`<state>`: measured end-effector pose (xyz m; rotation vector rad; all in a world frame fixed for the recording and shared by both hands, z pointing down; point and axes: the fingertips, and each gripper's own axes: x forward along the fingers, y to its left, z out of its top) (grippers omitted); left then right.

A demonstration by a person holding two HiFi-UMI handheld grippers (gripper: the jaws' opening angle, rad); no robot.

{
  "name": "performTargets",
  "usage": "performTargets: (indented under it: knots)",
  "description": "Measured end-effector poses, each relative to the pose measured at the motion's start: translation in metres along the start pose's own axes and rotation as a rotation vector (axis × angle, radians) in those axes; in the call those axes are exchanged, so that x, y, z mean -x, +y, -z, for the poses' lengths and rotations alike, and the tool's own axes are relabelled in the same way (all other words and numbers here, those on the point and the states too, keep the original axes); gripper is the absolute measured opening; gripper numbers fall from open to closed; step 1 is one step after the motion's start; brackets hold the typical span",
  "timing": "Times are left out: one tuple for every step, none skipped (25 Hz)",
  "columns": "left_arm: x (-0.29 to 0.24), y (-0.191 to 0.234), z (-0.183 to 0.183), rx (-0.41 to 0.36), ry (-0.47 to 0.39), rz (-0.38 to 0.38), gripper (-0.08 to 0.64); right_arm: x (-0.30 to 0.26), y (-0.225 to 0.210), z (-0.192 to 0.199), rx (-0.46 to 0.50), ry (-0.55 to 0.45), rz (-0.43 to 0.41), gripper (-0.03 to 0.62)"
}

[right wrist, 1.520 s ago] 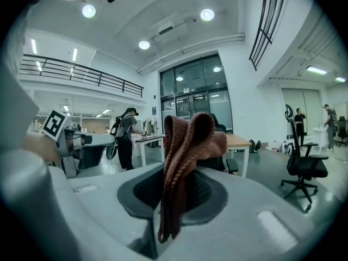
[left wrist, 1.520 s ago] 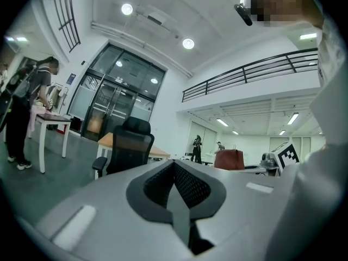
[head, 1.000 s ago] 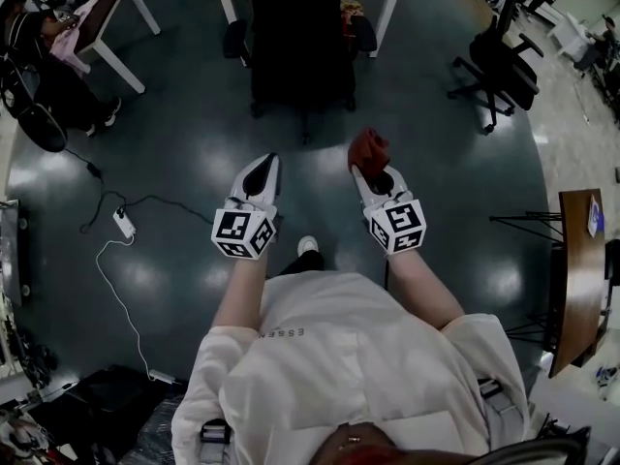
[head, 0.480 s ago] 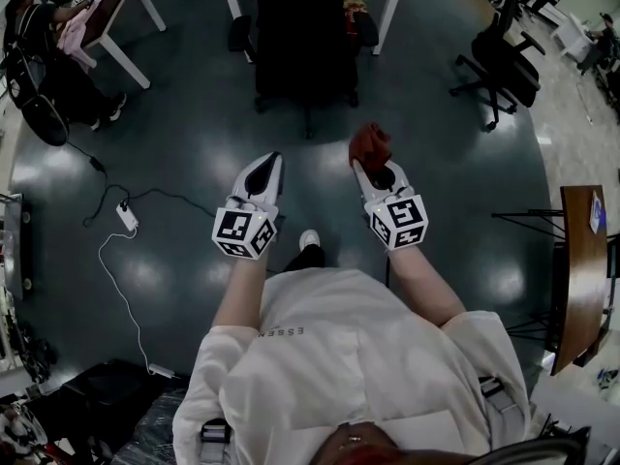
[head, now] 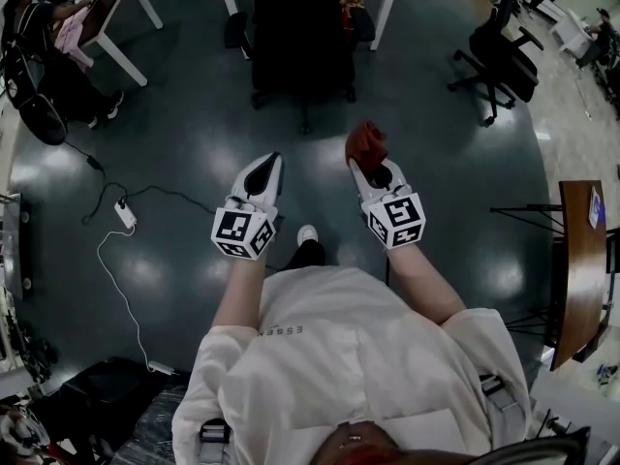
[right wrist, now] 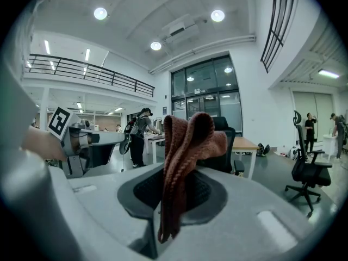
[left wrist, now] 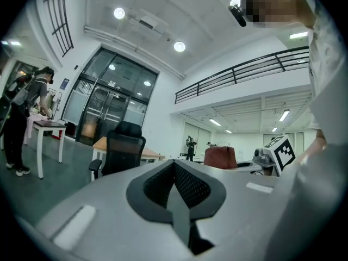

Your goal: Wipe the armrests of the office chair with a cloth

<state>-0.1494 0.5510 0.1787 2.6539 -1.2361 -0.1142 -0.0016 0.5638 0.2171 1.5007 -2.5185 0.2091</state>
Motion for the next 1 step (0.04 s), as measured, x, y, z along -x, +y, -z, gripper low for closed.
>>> performTargets:
  knots:
    - [-0.0010,-0.0004,0.0002,-0.001,0.000,0.003,0.015,0.0000,-0.0003,0.0001,0.001,0.001,-0.001,0.052]
